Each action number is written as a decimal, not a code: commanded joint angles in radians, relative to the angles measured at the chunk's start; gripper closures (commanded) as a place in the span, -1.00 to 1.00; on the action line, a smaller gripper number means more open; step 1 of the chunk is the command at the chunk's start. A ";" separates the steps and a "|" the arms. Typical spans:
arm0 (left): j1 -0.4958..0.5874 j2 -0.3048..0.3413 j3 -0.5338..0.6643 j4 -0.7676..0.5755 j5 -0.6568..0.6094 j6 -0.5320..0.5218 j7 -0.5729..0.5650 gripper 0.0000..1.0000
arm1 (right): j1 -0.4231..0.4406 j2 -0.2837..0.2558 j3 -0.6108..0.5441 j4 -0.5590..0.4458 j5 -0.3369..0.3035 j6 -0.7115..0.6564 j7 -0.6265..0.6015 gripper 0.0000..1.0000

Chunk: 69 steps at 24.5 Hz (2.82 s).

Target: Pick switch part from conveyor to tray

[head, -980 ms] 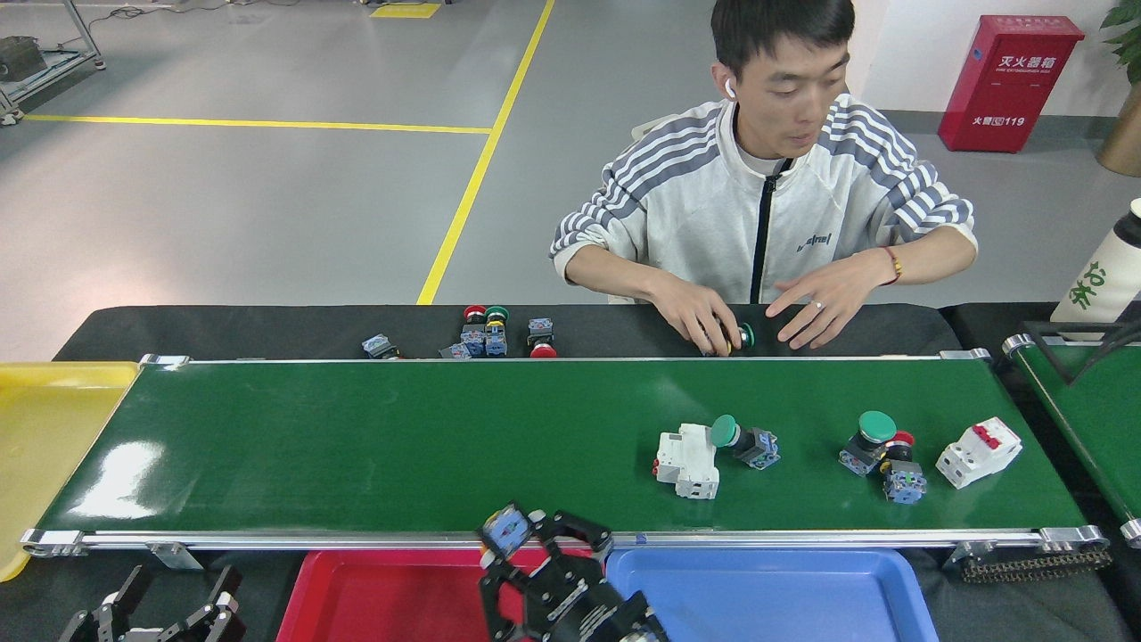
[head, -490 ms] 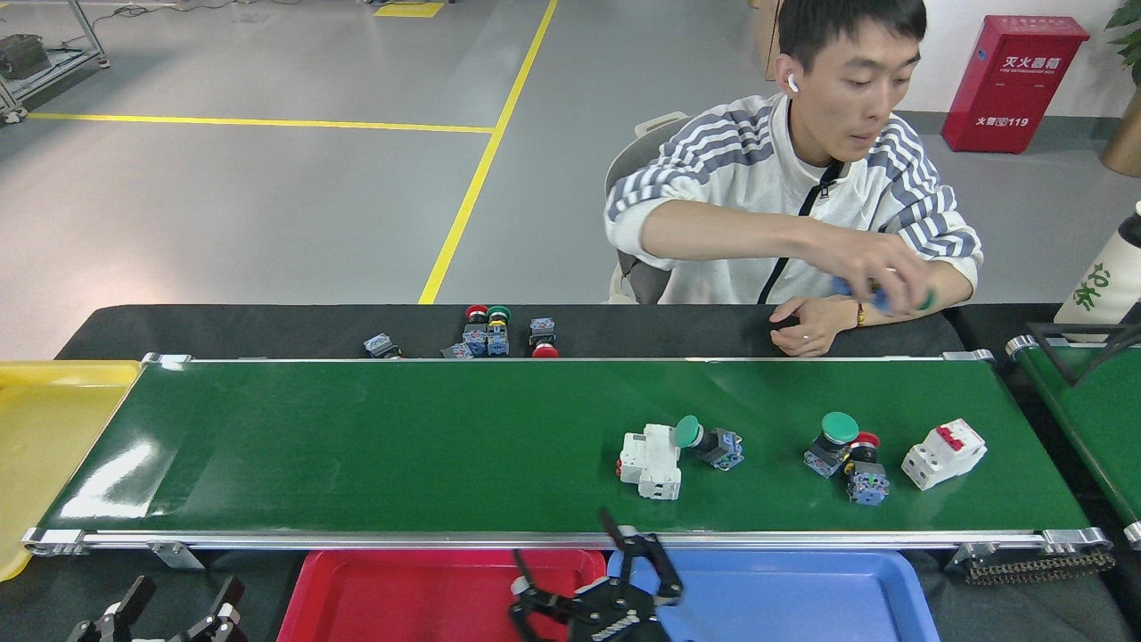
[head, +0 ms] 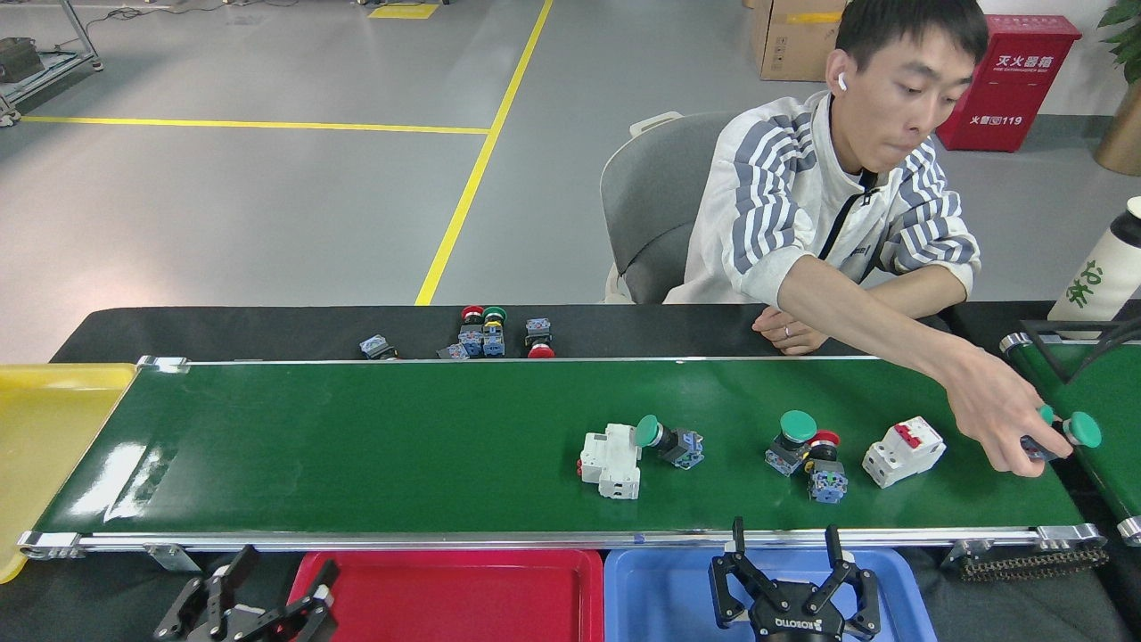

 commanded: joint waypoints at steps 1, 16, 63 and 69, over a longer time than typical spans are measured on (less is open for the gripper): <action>-0.036 -0.013 -0.066 0.004 -0.054 0.041 0.012 -1.00 | -0.025 0.004 -0.006 0.011 0.000 0.011 0.023 -1.00; -0.238 -0.069 -0.459 0.209 -0.172 0.417 0.000 -1.00 | -0.223 0.032 0.036 0.207 -0.028 -0.006 0.087 -1.00; 0.065 -0.015 0.034 -0.031 -0.068 0.016 0.007 0.78 | -0.090 -0.052 0.438 -0.043 0.026 -0.391 0.121 -1.00; 0.067 -0.010 0.029 -0.031 -0.066 -0.007 0.009 0.78 | -0.087 -0.043 0.405 -0.069 0.021 -0.377 0.121 -1.00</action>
